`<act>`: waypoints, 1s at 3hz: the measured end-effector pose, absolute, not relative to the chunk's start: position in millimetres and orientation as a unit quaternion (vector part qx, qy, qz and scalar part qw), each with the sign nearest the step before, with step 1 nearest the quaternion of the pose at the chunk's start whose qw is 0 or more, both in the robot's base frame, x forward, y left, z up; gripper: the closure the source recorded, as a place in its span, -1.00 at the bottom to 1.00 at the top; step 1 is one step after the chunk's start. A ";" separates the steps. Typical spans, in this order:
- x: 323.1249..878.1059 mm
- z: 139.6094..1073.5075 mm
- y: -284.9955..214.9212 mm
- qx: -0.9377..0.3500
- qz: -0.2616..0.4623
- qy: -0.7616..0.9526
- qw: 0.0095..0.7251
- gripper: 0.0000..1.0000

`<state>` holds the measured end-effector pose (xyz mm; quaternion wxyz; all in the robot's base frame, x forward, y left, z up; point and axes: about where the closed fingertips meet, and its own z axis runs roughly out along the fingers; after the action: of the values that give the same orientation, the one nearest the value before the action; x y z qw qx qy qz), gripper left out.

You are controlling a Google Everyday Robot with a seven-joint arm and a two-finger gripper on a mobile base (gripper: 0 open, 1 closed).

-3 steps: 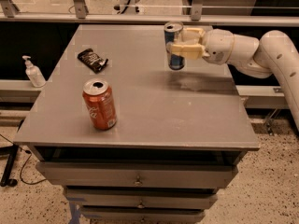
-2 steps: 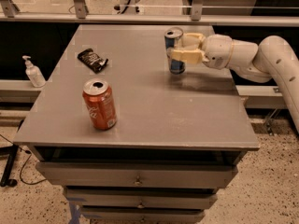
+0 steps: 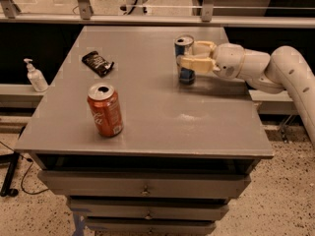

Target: Place redbull can upright

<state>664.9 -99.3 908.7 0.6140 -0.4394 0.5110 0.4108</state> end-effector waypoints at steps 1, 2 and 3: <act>665.0 902.9 -101.5 -0.434 0.414 0.517 0.610 0.19; 664.7 897.2 -105.5 -0.428 0.416 0.524 0.607 -0.30; 663.9 893.0 -110.3 -0.424 0.416 0.530 0.605 -0.74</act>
Offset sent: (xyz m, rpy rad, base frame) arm -0.0002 -0.0185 -0.0194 0.0014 0.0578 -0.0328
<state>663.9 -110.3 893.0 0.6052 -0.4242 0.5302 0.4156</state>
